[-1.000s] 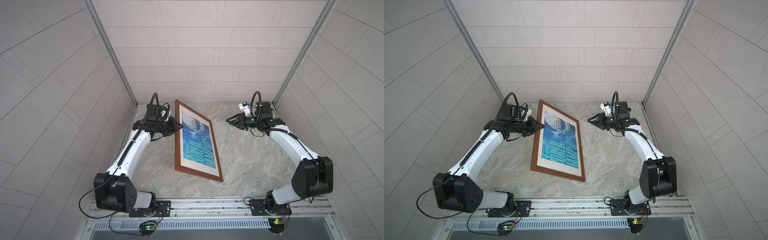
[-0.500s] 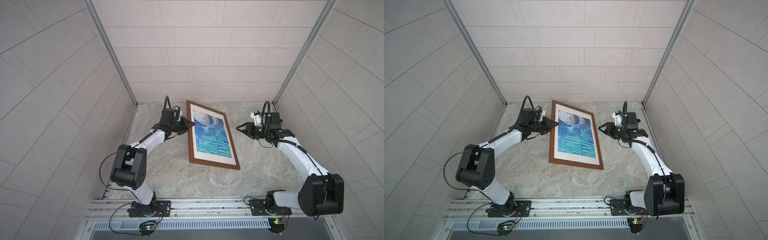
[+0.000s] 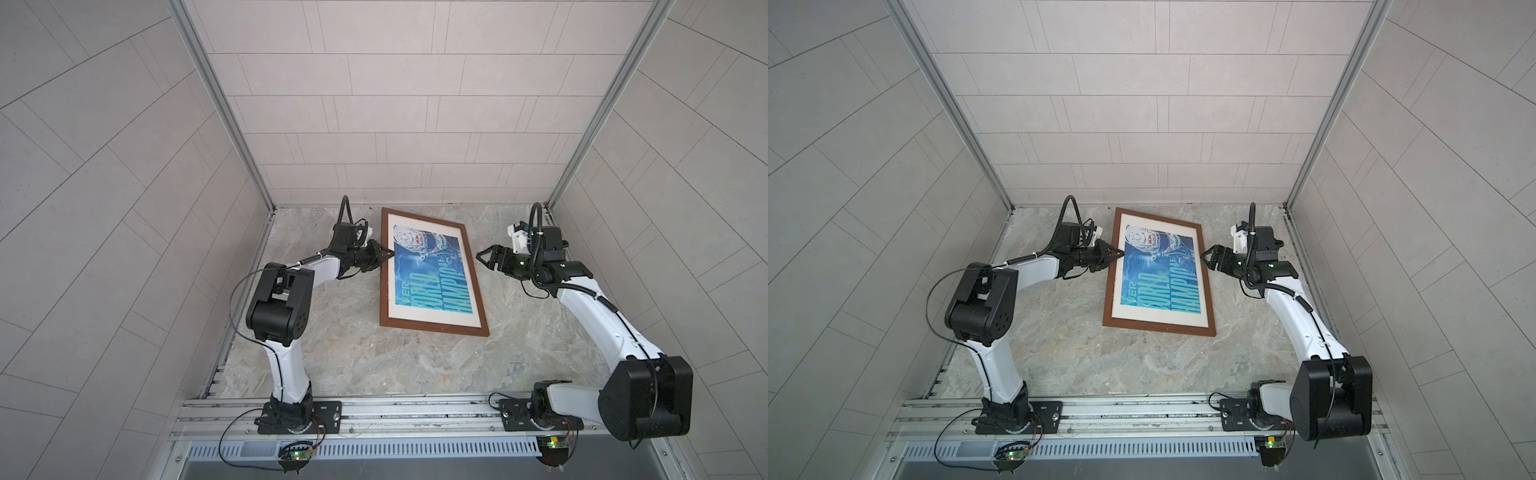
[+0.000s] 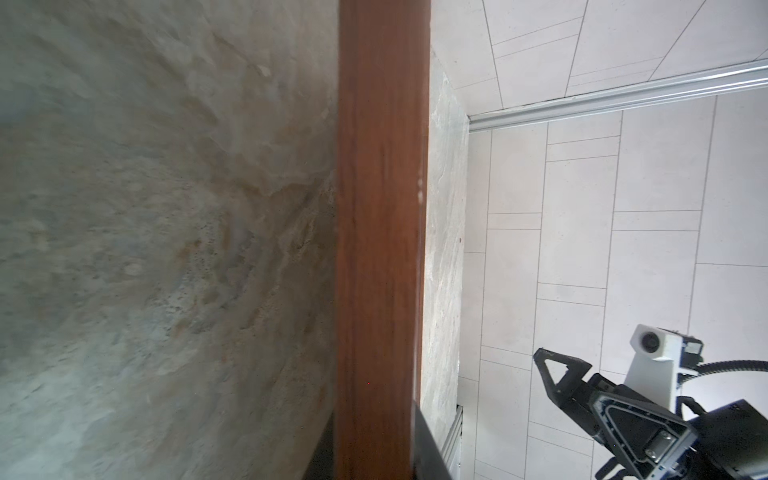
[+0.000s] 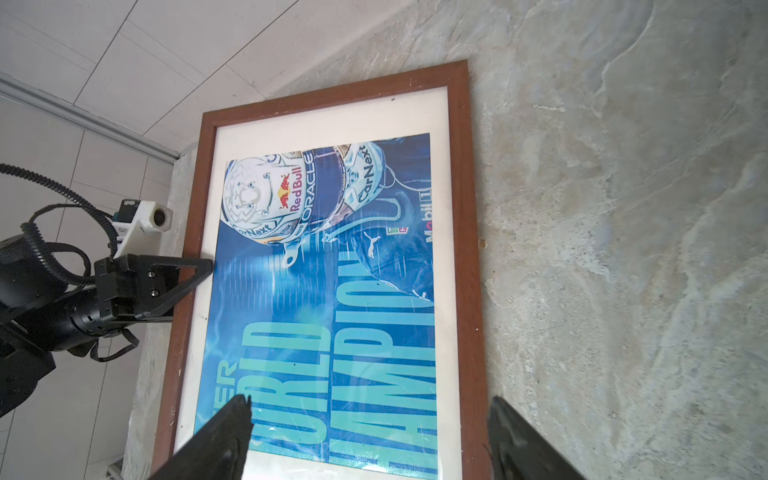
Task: Put the photo into the frame
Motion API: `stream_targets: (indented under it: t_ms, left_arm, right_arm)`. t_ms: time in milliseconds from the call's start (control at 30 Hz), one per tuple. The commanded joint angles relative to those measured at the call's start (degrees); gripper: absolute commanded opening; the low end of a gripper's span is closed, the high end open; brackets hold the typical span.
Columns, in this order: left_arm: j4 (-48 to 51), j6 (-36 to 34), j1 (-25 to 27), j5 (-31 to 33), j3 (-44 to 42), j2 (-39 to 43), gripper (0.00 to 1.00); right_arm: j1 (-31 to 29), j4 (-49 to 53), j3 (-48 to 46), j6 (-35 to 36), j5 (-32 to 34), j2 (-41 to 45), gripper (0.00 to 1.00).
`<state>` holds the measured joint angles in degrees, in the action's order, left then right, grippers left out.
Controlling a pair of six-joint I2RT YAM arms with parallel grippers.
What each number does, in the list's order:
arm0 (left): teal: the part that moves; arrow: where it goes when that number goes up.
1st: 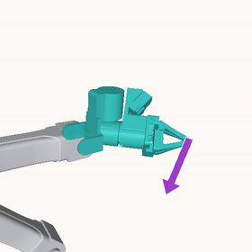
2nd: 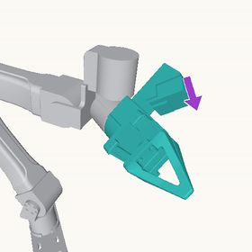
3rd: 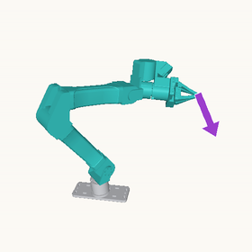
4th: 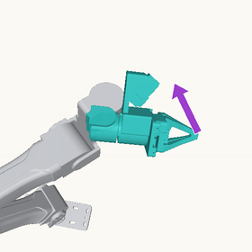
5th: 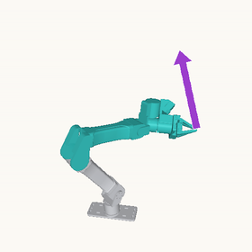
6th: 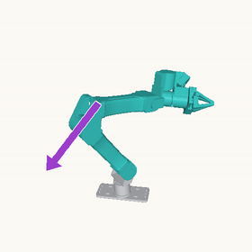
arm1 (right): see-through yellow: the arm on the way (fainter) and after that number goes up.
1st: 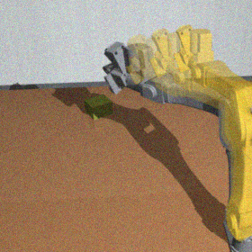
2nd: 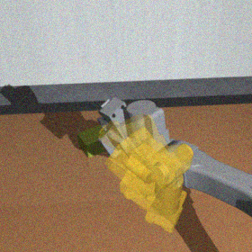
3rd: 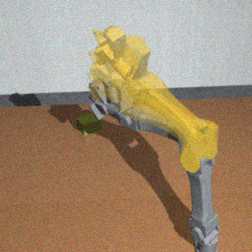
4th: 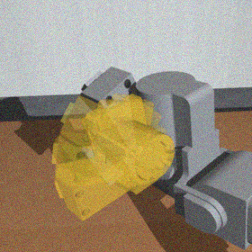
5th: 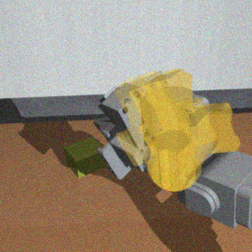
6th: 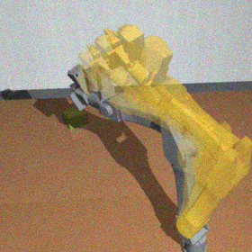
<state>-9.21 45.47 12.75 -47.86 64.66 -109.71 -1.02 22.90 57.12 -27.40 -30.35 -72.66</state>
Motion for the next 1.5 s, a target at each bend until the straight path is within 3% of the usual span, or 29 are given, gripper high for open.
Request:
stream_targets:
  t_ms: [0,133,167,267,367,533,667,733,800,933,1000,1067,1133,1167,1200,1267,1400,1467]
  left_arm:
    - [7.90,-10.54,-0.33,7.77,-1.24,-4.29,0.09]
    - [6.26,-10.37,-1.27,6.98,0.03,-8.56,0.19]
    - [5.88,-10.33,-1.65,7.34,0.12,-8.98,0.23]
    - [11.22,-13.66,-2.29,11.51,1.62,-9.03,0.40]
    - [15.86,-15.99,-2.91,15.27,2.07,-8.19,0.45]
    - [25.08,-18.74,-3.54,21.18,3.98,-6.17,0.54]
    - [34.94,-23.19,-4.12,29.60,5.15,-0.03,0.78]
    - [38.95,-25.39,-4.60,33.04,6.30,4.06,0.85]
    - [41.82,-27.71,-4.94,37.87,7.16,8.89,1.00]
    - [43.69,-30.67,-5.20,47.86,7.34,16.97,1.00]
    - [41.05,-31.06,-5.45,54.92,4.25,22.73,1.00]
    - [34.97,-31.36,-5.66,62.58,-1.65,29.02,0.99]
    - [24.74,-34.64,-5.91,70.61,-12.08,36.60,0.99]
    - [14.72,-37.59,-6.13,72.76,-19.34,40.21,0.99]
    - [1.35,-42.90,-6.25,72.32,-27.83,42.75,1.00]
    - [-14.94,-47.90,-6.25,72.28,-39.01,45.28,1.00]
    - [-21.59,-48.25,-7.23,70.24,-44.83,42.94,1.00]
    - [-29.36,-47.07,-8.55,68.64,-47.51,39.56,1.00]
  right_arm:
    - [-0.38,-2.67,-0.34,0.66,0.76,-0.78,0.86]
    - [-0.37,-4.31,-1.04,-0.49,-2.11,-2.30,0.86]
    - [-0.46,-4.76,-1.33,-0.63,-2.17,-2.29,0.90]
    - [-0.47,-5.65,-1.39,0.32,-1.20,-1.81,0.94]
    - [-0.41,-4.38,-0.20,1.67,1.75,-0.58,0.99]
    - [-0.50,-2.11,1.73,3.71,5.76,1.22,0.99]
    - [-0.60,-0.08,2.38,6.41,11.60,4.28,0.99]
    - [-0.81,-2.04,1.18,7.84,15.03,6.81,0.99]
    - [-1.40,-6.50,-0.91,10.31,17.31,10.10,0.99]
    - [-4.55,-22.79,-9.58,19.97,23.38,15.80,0.99]
    - [-4.52,-31.67,-15.25,24.61,23.54,16.49,0.99]
    - [-4.15,-38.23,-19.74,25.23,28.07,16.26,0.99]
    - [-4.07,-45.51,-25.19,25.73,33.12,15.55,0.99]
    - [-3.68,-48.80,-27.44,26.29,34.31,14.62,0.99]
    - [-2.88,-50.66,-28.68,26.41,34.89,13.23,0.99]
    - [-1.20,-54.32,-31.09,24.02,35.12,10.31,0.99]
    - [-0.78,-67.40,-38.04,22.61,36.49,3.46,0.99]
    - [0.00,-67.86,-37.78,22.08,36.66,0.90,0.99]
